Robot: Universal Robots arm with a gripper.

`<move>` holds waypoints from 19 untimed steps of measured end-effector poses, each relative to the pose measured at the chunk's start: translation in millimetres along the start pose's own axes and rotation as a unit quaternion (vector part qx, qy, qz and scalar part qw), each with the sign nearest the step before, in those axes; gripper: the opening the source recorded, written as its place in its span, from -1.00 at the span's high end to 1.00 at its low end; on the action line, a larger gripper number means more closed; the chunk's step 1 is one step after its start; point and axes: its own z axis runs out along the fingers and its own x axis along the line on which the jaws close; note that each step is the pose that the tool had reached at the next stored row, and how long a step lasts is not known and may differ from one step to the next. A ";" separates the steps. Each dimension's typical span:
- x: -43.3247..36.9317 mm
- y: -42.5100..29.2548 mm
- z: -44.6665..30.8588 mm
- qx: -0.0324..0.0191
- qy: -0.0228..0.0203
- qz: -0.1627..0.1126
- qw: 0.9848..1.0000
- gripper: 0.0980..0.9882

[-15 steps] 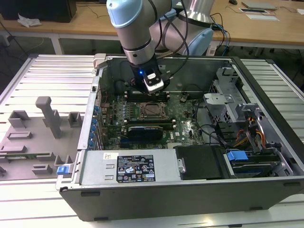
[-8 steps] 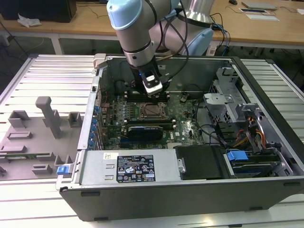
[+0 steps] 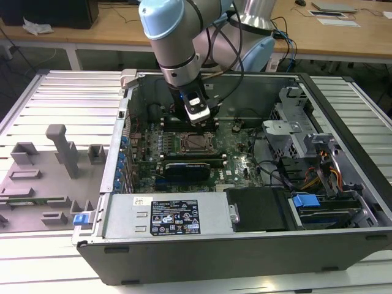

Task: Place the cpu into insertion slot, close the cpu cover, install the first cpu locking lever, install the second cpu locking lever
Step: 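Install the first cpu locking lever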

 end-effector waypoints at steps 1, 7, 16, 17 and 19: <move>0.0 0.0 0.0 0.000 0.000 0.000 1.000 0.98; -3.2 2.0 -11.1 0.002 -0.001 -0.001 1.000 0.98; -7.0 4.3 -24.4 0.015 -0.004 -0.005 1.000 0.98; -7.0 4.3 -24.4 0.015 -0.004 -0.005 1.000 0.98; -9.7 5.1 -23.1 0.022 0.018 -0.003 1.000 0.98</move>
